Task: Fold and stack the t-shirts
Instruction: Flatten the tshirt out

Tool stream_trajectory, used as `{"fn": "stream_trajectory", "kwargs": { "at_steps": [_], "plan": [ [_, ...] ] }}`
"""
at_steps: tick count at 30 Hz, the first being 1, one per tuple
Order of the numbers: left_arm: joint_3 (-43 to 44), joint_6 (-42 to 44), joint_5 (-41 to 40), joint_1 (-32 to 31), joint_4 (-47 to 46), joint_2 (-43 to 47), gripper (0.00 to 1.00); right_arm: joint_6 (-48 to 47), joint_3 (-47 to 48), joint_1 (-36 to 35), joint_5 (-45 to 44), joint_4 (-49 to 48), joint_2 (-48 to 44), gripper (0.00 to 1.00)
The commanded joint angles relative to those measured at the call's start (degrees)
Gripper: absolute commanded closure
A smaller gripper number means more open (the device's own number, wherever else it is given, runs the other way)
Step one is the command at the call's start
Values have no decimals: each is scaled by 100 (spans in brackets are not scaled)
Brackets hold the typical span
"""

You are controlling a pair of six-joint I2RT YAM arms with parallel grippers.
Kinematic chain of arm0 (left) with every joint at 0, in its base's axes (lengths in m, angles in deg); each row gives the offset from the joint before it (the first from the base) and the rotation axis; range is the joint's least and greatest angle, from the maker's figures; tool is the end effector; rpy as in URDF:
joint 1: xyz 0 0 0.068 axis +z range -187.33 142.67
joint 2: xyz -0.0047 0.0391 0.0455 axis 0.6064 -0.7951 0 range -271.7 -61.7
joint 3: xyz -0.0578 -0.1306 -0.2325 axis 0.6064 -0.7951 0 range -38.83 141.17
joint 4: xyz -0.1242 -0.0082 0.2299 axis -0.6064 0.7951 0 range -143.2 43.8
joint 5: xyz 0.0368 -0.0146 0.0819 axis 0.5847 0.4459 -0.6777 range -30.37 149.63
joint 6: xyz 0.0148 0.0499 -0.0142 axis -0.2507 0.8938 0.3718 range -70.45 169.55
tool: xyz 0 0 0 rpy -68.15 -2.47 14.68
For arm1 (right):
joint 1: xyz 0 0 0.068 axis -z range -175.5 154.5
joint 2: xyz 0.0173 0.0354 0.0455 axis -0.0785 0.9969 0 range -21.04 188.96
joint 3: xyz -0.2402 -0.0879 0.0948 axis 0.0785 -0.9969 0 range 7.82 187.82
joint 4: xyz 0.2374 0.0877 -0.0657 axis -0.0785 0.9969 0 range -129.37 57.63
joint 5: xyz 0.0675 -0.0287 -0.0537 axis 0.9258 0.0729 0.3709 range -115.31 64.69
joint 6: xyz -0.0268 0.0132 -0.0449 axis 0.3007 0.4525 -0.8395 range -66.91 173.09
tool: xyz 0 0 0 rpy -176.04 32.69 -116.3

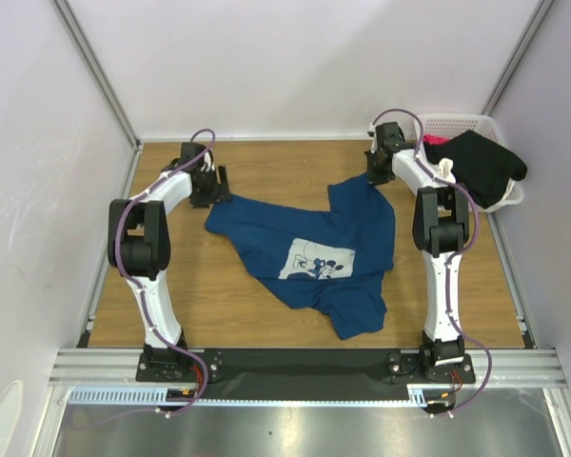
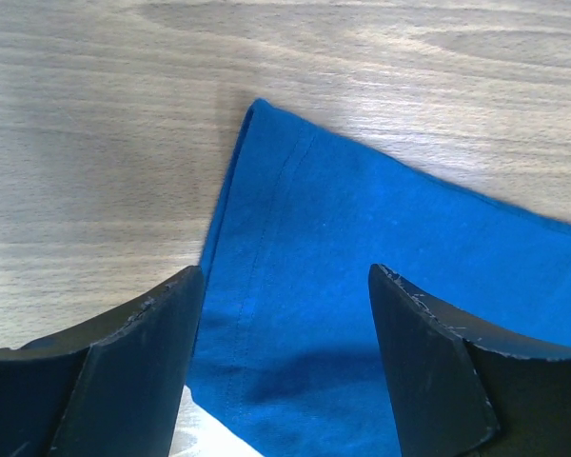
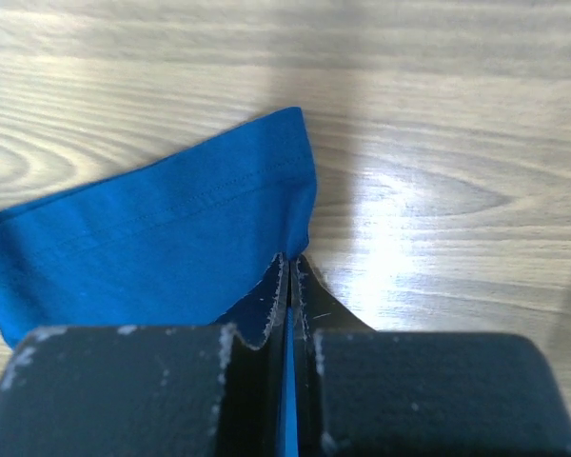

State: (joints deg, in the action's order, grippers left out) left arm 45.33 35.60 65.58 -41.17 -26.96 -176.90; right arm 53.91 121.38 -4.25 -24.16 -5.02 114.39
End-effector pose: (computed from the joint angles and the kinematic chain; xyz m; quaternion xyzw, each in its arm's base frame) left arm 0.4311 -0.0326 0.1854 -0.0699 0.9558 -0.0927 0.2703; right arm 0.5126 0.0797 0.1721 -0.0691 0.9543 0.0338 0.2887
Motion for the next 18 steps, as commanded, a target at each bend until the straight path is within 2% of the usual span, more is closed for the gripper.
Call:
{"fn": "stream_trajectory", "kwargs": {
  "at_steps": [1,6,14,18],
  "plan": [
    [74,16,-253,-21,-66,-64,24,-212,325,-161,-308,-42,-403,100],
    [153,7,-112,-56,-207,-213,25,-267,325,-232,-396,-86,-501,100],
    [820,-116,-955,-354,-435,-731,27,-188,193,-232,-378,-42,-501,100],
    [1251,-257,-1236,-355,-260,-925,28,-135,106,-241,-352,-33,-536,100]
  ]
}}
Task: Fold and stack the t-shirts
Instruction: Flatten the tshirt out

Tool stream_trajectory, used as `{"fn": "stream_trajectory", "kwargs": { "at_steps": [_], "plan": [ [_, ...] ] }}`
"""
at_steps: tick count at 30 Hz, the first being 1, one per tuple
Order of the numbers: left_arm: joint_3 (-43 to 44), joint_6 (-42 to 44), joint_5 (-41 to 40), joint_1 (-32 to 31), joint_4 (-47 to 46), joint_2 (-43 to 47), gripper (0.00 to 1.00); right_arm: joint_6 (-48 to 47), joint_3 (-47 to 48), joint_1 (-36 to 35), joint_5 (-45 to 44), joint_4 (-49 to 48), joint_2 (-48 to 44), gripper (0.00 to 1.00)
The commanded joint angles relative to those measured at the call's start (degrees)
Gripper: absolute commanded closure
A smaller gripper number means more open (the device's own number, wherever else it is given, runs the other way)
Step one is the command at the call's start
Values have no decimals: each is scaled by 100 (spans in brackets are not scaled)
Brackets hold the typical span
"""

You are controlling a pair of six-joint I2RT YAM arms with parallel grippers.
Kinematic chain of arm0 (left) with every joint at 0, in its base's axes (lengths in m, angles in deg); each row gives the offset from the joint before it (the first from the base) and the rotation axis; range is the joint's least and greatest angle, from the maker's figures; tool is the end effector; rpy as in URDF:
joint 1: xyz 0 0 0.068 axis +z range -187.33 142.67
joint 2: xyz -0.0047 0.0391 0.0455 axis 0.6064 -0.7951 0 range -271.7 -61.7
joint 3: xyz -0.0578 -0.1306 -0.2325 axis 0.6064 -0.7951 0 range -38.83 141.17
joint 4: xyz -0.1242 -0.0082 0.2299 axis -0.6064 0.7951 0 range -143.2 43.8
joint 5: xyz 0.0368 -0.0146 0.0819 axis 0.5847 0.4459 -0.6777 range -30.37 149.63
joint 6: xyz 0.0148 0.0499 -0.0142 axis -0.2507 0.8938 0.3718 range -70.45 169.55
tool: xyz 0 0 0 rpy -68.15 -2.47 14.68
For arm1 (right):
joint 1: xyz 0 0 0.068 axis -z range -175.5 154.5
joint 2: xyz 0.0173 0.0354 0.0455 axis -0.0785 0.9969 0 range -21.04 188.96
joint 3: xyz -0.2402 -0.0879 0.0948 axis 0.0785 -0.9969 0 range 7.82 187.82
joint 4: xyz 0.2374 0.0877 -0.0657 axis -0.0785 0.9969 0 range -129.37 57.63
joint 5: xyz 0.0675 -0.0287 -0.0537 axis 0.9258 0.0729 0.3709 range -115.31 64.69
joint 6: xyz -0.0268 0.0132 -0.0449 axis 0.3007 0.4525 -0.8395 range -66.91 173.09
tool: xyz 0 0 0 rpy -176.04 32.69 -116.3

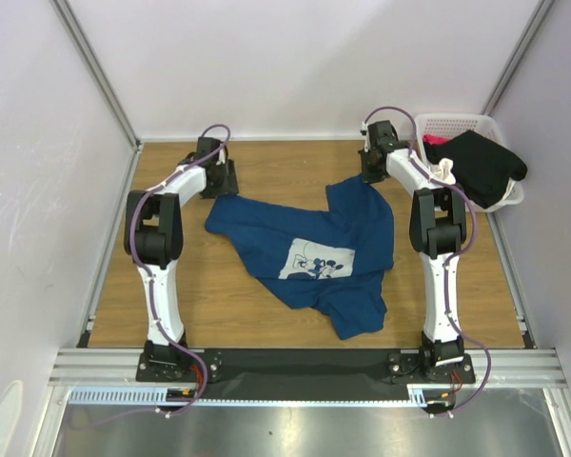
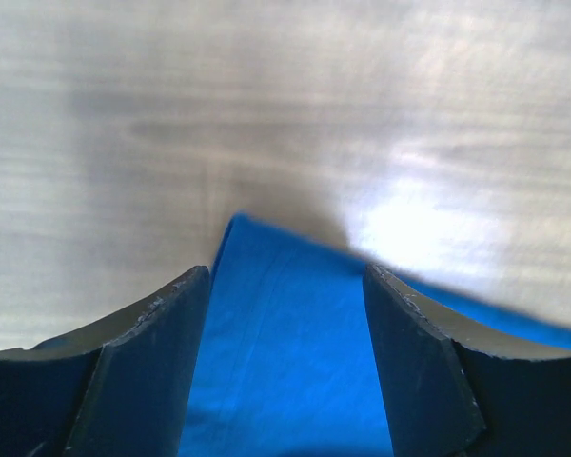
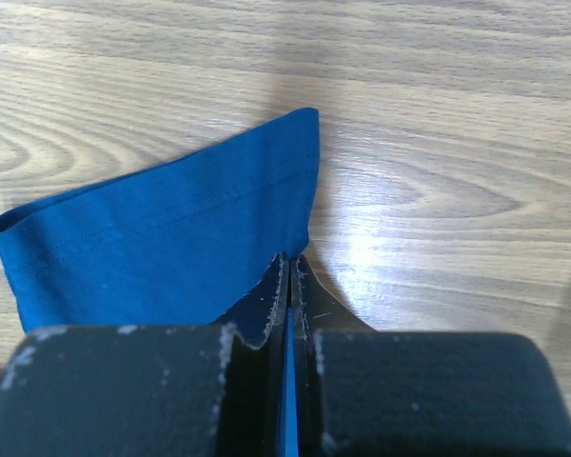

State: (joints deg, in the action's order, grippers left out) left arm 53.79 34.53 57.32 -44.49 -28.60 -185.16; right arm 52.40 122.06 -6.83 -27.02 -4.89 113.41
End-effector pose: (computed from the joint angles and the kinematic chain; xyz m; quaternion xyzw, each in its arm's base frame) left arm 0.4653 -0.0570 0.1694 -0.0714 0.9520 -0.0383 0.2952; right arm 0.5090 0.1010 0.1842 -0.0953 0.9480 0.0140 0.3032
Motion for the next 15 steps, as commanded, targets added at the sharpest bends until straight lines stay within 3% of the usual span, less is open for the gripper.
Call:
{"fn": "stream_trajectory", "kwargs": {
  "at_steps": [1,7,15],
  "plan": [
    [484,-184,-411,-22,-61,-126,28,25,20,17,-66,-47,-429,100],
    [1047,-299,-420,-22,404,-495,29,34,-33,35,-83,-82,-437,100],
    [776,-343,-402,-31,397,-372,32,34,-33,70,-74,-99,-376,100]
  ]
}}
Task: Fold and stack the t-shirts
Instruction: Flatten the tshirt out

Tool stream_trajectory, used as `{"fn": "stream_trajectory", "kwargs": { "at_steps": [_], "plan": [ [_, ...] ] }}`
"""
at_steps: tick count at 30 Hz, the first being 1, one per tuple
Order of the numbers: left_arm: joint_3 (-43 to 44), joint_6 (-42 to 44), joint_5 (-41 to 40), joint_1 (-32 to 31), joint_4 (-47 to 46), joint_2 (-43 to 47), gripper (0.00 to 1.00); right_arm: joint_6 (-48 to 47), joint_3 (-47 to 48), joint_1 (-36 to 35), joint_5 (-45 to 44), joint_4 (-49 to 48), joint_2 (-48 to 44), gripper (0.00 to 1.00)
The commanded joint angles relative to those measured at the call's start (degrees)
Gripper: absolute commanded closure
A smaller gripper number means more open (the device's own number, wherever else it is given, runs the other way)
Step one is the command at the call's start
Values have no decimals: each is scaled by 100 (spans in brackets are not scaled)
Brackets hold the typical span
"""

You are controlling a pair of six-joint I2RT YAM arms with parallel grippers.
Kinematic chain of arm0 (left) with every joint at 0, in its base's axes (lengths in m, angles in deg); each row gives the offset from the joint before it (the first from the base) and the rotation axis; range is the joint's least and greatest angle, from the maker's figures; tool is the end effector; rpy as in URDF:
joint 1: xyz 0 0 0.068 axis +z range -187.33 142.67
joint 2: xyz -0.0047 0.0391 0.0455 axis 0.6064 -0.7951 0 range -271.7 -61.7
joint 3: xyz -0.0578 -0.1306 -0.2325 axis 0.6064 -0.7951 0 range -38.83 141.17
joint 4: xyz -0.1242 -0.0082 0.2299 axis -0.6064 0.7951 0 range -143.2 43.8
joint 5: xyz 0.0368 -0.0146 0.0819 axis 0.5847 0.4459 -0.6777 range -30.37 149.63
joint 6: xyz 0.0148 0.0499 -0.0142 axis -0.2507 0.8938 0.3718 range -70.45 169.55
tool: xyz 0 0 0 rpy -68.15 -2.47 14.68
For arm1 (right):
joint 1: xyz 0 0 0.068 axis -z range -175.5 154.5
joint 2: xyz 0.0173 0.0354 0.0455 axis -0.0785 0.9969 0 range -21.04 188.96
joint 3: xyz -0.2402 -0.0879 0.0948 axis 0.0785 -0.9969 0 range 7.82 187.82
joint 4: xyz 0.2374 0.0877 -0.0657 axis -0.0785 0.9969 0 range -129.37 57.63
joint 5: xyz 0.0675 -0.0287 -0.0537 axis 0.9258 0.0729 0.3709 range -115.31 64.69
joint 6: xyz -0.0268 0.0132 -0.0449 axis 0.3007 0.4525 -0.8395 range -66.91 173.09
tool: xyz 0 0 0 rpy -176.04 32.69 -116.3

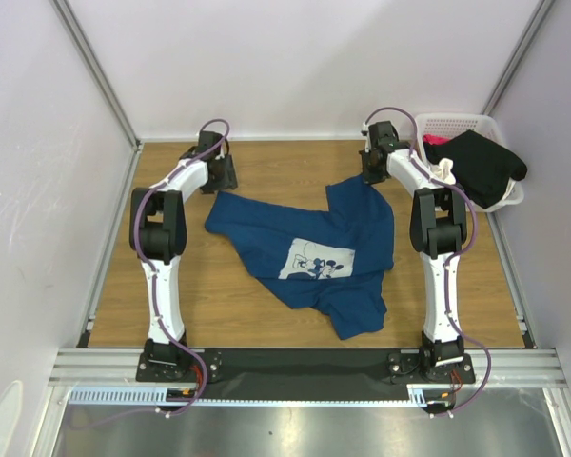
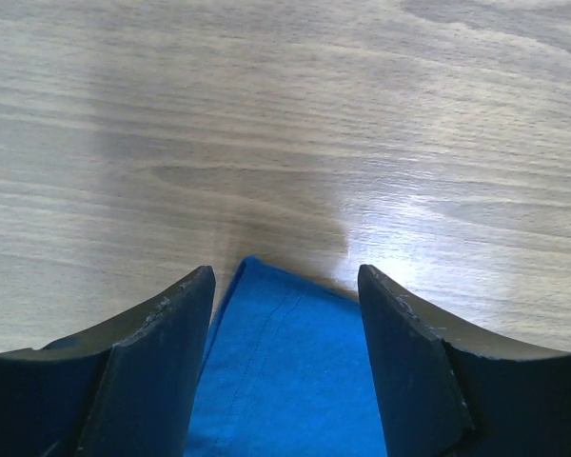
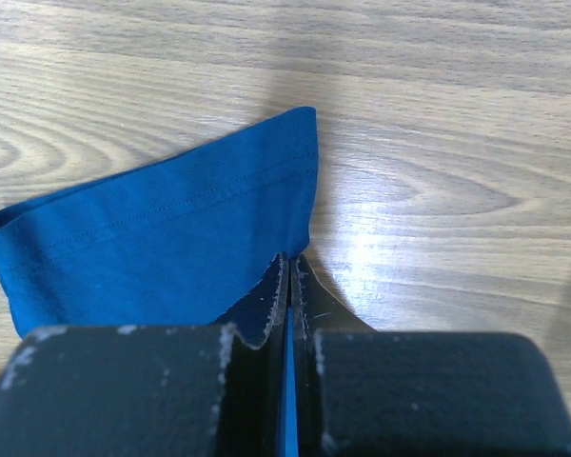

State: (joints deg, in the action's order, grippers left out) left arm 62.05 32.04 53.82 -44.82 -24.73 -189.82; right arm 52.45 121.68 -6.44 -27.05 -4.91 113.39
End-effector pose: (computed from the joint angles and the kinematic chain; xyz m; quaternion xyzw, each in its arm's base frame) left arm 0.4862 -0.0603 0.1720 -0.0982 0.9494 -0.0165 0.2980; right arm 0.5089 0.0974 0.1823 -0.0917 0.9493 0.0126 0.3005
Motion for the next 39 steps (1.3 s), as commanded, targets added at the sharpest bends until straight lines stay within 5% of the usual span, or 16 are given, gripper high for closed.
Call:
{"fn": "stream_trajectory", "kwargs": {
  "at_steps": [1,15,18,19,20,33,39],
  "plan": [
    [-77,-111,-53,2,1,94,33,29,-4,39,-72,-97,-365,100],
    [160,-147,88,2,71,-143,56,38,-13,101,-46,-80,-347,100],
    [283,-155,123,2,132,-231,76,38,22,110,-55,-80,-356,100],
    [353,-129,158,2,133,-232,94,177,74,136,-20,-88,-374,100],
    [371,-86,193,2,98,-232,100,240,118,162,50,-71,-374,100],
    [784,328,976,10,-1142,2184,100,320,2552,277,183,238,-1480,100],
    [1293,267,1177,10,-931,3132,100,74,2237,162,-151,-368,-2877,100]
  ]
}}
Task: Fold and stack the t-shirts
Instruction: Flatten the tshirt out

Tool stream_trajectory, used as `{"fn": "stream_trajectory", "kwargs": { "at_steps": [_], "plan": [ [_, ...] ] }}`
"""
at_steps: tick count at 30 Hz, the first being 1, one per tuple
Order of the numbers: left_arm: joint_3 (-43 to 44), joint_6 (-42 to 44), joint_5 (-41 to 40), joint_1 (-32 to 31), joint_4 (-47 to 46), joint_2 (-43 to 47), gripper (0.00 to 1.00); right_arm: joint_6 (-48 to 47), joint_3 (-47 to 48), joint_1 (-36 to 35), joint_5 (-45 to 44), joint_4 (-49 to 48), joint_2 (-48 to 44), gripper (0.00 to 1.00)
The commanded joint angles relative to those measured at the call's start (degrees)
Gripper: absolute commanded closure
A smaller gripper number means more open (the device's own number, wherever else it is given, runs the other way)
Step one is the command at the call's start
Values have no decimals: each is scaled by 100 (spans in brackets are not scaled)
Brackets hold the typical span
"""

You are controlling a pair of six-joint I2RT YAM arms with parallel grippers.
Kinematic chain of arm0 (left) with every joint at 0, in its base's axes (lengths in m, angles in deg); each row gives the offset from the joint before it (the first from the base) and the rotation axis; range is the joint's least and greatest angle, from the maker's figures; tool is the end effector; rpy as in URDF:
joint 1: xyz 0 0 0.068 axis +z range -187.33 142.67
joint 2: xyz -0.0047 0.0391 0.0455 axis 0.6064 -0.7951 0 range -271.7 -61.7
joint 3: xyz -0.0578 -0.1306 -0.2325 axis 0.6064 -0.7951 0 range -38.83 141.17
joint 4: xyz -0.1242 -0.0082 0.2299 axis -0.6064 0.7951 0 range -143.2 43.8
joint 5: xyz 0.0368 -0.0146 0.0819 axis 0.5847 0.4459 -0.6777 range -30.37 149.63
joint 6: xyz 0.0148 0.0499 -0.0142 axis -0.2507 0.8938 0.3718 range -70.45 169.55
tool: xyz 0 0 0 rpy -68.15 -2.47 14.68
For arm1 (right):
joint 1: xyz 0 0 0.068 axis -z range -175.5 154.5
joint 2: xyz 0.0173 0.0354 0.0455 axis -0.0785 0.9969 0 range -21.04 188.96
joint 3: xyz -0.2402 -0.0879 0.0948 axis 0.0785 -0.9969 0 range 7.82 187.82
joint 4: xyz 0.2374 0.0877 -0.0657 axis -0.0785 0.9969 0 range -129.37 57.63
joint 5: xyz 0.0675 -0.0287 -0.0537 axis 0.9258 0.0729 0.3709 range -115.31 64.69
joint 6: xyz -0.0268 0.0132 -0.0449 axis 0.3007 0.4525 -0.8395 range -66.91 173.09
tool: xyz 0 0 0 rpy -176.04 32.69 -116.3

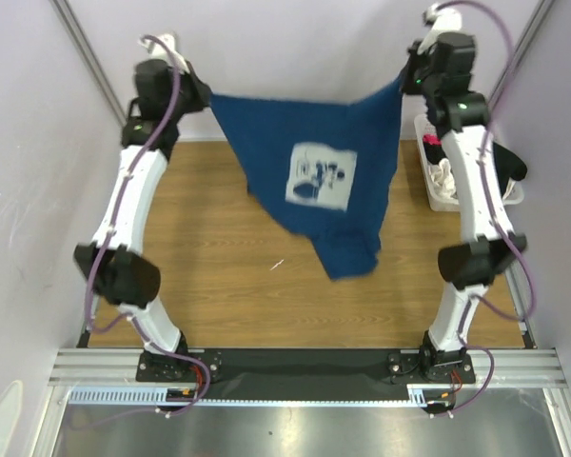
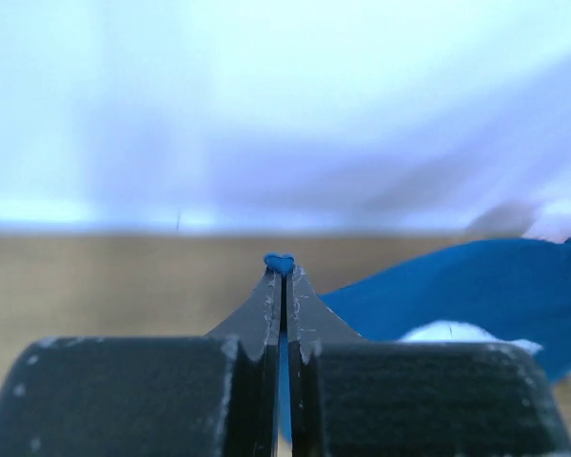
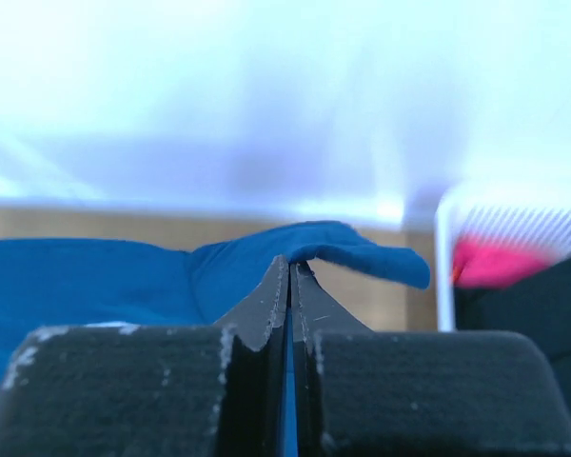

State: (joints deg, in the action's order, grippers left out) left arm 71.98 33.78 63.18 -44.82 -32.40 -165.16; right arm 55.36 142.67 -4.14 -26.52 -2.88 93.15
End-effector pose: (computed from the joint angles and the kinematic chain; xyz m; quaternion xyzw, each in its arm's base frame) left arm 0.4194 -0.0574 0.4356 -0.0375 0.7840 -0.1487 0.6016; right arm 0.4368 0.0657 0.4670 -0.0380 0.7968 0.0490 0.6010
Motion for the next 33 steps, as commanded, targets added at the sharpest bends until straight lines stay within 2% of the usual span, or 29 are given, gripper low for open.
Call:
{"fn": "stream_trajectory", "kwargs": {
  "at_steps": [1,6,9,13,15,24,30,33],
  "plan": [
    [345,83,242,10,-172,800,100,-209,17,-102,-204,-634,-1029,100],
    [135,39,234,10,-269,1696,100,-454,-362,-199,-72,-889,-2073,100],
    [-373,-5,59,2,-260,2634,100,-455,-765,-330,-2,-986,-2654,100],
    [-910,-31,-240,10,-287,3462,100,-472,-1004,-366,69,-1065,-3305,100],
    [-981,-31,-320,10,-165,3999,100,-472,-1039,-384,68,-995,-3508,100],
    [-1026,214,-812,10,723,5642,100,-455,-1101,-410,402,-477,-4668,100],
    [-877,57,-857,10,1400,6250,100,-376,-786,-401,560,15,-5275,100],
    [-474,-128,-891,10,1786,6444,100,-341,-625,-287,745,262,-5555,100]
  ]
}}
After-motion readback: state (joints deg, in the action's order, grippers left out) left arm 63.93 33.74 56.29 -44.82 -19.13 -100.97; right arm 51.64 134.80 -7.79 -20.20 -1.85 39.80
